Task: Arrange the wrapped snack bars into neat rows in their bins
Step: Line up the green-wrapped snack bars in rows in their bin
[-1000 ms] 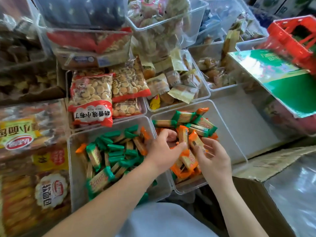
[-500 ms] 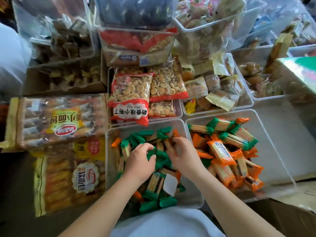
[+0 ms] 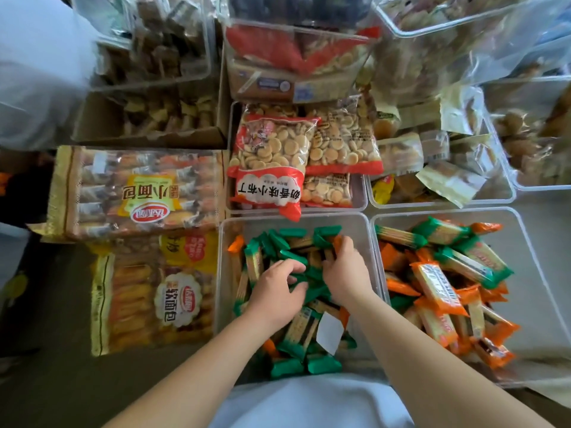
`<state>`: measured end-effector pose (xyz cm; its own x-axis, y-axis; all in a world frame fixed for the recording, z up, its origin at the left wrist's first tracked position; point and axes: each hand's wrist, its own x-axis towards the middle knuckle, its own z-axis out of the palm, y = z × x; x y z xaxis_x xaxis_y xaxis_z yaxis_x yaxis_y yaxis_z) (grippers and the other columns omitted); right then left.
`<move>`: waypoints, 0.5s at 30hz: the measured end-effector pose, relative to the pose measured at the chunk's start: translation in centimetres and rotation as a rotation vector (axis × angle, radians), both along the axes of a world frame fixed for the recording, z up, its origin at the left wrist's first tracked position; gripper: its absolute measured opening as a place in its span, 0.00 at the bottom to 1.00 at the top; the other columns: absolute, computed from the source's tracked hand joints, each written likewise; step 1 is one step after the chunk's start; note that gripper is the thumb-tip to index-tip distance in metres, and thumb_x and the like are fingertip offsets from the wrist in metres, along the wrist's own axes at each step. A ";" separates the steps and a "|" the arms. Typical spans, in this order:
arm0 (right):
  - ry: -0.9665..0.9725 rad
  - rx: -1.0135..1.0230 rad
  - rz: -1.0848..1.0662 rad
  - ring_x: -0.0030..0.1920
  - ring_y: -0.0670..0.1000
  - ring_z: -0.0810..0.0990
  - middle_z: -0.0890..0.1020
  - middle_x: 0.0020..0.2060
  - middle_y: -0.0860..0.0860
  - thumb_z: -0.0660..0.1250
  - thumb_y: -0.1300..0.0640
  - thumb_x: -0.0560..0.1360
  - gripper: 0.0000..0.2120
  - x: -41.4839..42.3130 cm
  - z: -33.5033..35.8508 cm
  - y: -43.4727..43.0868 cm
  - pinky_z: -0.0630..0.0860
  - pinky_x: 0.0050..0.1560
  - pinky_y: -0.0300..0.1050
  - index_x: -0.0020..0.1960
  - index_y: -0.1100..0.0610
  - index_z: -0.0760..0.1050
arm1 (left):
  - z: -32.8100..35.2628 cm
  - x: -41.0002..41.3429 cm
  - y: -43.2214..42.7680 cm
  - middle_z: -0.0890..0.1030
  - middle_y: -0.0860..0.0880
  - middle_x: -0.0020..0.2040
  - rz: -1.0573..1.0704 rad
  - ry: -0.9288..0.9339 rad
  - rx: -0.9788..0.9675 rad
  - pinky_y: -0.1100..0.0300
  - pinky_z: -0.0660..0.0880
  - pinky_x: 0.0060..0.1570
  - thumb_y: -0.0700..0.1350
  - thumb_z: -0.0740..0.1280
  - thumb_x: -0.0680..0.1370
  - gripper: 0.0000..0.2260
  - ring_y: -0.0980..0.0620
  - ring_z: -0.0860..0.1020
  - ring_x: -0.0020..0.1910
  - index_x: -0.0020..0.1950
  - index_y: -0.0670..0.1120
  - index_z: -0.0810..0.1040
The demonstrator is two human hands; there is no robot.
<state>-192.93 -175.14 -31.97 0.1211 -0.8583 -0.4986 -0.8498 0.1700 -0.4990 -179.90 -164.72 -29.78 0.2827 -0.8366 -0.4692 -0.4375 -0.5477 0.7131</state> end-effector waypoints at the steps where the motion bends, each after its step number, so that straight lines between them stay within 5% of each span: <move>1: 0.002 0.036 -0.049 0.61 0.63 0.80 0.79 0.64 0.58 0.65 0.59 0.80 0.22 0.0 -0.3 -0.1 0.79 0.54 0.54 0.72 0.56 0.65 | 0.0 0.0 -0.1 0.77 0.60 0.62 0.001 0.008 -0.003 0.55 0.79 0.60 0.46 0.70 0.81 0.13 0.61 0.77 0.58 0.66 0.54 0.78; 8: -0.007 0.004 -0.109 0.59 0.62 0.80 0.80 0.59 0.56 0.64 0.65 0.78 0.18 -0.3 -1.3 0.3 0.79 0.57 0.56 0.66 0.53 0.71 | 0.2 0.3 0.4 0.77 0.61 0.61 0.016 0.037 -0.014 0.55 0.79 0.60 0.46 0.69 0.82 0.12 0.62 0.77 0.58 0.65 0.56 0.78; 15: -0.118 -0.140 -0.122 0.51 0.55 0.82 0.84 0.52 0.51 0.68 0.60 0.79 0.15 -1.1 0.2 2.7 0.81 0.51 0.52 0.65 0.52 0.78 | 0.4 0.3 1.1 0.78 0.59 0.59 0.069 0.026 -0.038 0.62 0.79 0.56 0.45 0.69 0.82 0.11 0.61 0.78 0.56 0.63 0.57 0.78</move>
<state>-194.07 -172.48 -31.73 0.0627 -0.9299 -0.3624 -0.7614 0.1902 -0.6198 -179.57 -163.64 -29.35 0.3284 -0.8331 -0.4450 -0.3807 -0.5479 0.7449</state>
